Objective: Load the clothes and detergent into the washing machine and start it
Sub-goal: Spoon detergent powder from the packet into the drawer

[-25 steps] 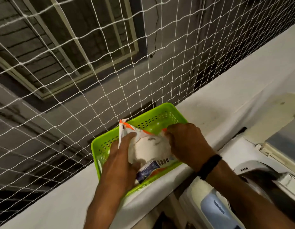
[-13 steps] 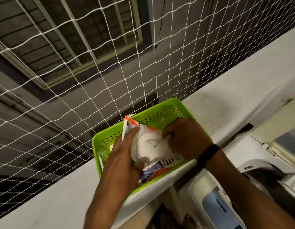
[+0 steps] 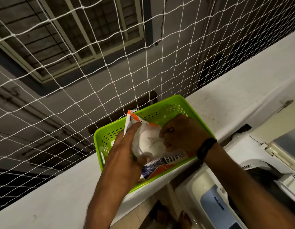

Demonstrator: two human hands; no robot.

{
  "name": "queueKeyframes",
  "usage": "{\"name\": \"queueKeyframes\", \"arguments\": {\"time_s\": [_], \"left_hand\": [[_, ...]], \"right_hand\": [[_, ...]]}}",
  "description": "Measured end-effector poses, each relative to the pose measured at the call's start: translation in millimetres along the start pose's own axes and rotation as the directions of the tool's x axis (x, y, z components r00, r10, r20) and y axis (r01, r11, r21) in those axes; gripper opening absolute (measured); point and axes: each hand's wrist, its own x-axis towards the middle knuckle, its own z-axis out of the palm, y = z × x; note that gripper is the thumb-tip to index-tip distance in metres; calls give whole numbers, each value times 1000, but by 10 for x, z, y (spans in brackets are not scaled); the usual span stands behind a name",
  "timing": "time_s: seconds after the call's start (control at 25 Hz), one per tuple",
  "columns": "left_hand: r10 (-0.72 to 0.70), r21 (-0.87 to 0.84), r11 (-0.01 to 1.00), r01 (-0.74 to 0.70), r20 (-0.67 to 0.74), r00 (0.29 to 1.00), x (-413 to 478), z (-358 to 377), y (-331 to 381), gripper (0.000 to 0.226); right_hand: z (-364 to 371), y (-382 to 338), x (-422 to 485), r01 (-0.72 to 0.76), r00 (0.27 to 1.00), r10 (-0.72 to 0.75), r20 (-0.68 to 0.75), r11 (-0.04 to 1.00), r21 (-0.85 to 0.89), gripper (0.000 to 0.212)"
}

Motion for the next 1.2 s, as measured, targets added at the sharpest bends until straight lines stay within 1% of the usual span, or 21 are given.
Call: {"name": "queueKeyframes", "arguments": {"time_s": [0.08, 0.16, 0.24, 0.32, 0.48, 0.6, 0.72, 0.88, 1.04, 1.2], "left_hand": [[3, -3, 1000, -3, 4, 1000, -12, -7, 19, 84], [-10, -12, 1000, 10, 8, 1000, -2, -5, -3, 85], [-14, -6, 1000, 14, 22, 1000, 8, -13, -1, 86], [-13, 5, 1000, 13, 22, 1000, 21, -24, 0, 86], [-23, 35, 999, 22, 33, 999, 10, -40, -5, 83], [-29, 67, 997, 28, 15, 999, 16, -28, -17, 76], [-18, 61, 998, 18, -7, 1000, 17, -3, -26, 69], [23, 36, 999, -22, -33, 999, -39, 41, -51, 61], [10, -13, 1000, -12, -126, 992, -74, 32, -37, 55], [17, -39, 999, -24, -175, 984, -139, -2, 24, 55]], "right_hand": [[24, -9, 14, -35, 998, 40, -47, 995, 98, 19], [51, -26, 32, -45, 997, 54, -60, 990, 136, 18], [60, -46, 49, -22, 998, 27, -52, 995, 98, 15], [22, -61, 16, -11, 999, 16, -30, 990, 139, 13], [-177, 6, -93, 8, 996, 3, -89, 992, 122, 14], [-343, 30, -209, -12, 999, 24, -48, 971, 238, 11], [-411, 71, -292, -89, 995, 103, -12, 909, 407, 25], [-428, 89, -412, -97, 995, 93, 32, 859, 502, 23], [-455, 110, -476, -95, 995, 86, 42, 836, 540, 21], [-474, 123, -528, -78, 997, 64, 44, 798, 597, 18]]}}
